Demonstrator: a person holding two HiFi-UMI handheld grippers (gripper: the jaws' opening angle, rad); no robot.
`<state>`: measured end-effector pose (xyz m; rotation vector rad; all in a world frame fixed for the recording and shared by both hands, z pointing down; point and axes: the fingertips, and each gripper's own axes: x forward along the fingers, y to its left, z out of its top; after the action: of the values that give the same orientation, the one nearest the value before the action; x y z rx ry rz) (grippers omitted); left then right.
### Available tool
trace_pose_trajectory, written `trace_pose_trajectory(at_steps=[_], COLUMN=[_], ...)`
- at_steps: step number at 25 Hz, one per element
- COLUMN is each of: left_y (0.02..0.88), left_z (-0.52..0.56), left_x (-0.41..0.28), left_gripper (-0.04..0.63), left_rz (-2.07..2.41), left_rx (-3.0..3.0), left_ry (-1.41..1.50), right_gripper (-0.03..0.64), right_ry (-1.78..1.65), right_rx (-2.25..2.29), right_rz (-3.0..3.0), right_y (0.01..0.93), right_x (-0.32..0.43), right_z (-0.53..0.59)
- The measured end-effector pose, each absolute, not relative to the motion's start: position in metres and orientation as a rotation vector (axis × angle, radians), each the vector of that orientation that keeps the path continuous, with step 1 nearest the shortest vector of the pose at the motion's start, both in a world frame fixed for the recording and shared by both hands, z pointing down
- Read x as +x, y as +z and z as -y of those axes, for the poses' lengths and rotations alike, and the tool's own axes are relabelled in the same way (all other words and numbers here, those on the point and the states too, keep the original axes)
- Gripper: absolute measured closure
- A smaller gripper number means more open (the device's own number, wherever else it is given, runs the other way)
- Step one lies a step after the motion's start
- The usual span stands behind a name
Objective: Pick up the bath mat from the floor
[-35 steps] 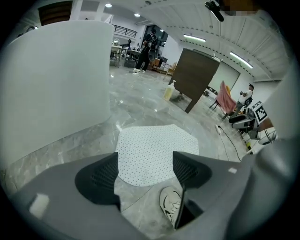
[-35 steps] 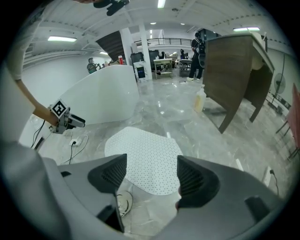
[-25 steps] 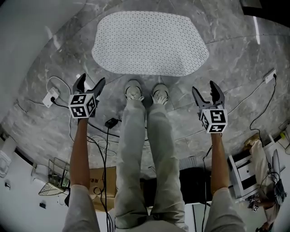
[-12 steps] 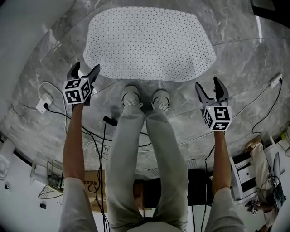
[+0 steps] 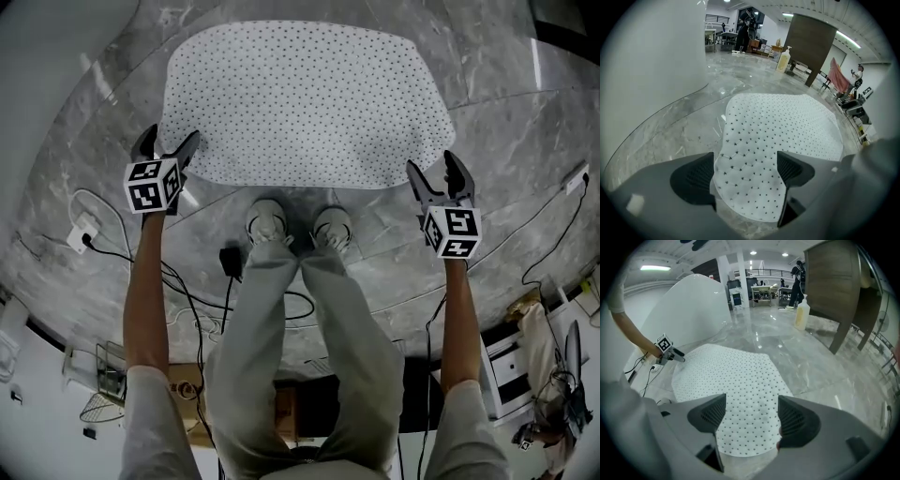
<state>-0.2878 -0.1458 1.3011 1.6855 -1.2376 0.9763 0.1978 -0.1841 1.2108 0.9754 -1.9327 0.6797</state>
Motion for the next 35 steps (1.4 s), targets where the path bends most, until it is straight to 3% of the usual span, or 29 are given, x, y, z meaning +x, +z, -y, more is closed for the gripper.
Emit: trace_pose_trajectory(at_steps=[23, 28, 29, 31, 32, 35], left_y=[1.329, 1.326, 1.324, 1.321, 1.320, 1.317], left_z=[0.163, 0.162, 0.161, 0.159, 0.159, 0.156], left_x=[-0.289, -0.283, -0.279, -0.266, -0.261, -0.253], left_gripper=[0.191, 0.281, 0.313, 0.454, 0.493, 0.546], left_rz=[1.274, 1.269, 1.252, 1.210, 1.199, 1.209], left_rx=[1.697, 1.732, 1.749, 1.793, 1.805, 1.769], left_ry=[1.031, 1.028, 1.031, 1.055, 1.064, 0.994], right_gripper=[0.279, 0.308, 0.384, 0.536, 0.572, 0.581], right_ry=[0.737, 0.750, 0.757, 0.743, 0.726, 0.740], right_rx=[0.906, 0.894, 0.875, 0.832, 0.821, 0.855], right_rz=[1.770, 1.762, 1.765, 1.777, 1.775, 1.753], right_y=[1.321, 1.318, 1.317, 1.315, 1.314, 1.314], right_x=[0.256, 0.253, 0.250, 0.241, 0.237, 0.235], right_z=[0.245, 0.242, 0.239, 0.232, 0.229, 0.226])
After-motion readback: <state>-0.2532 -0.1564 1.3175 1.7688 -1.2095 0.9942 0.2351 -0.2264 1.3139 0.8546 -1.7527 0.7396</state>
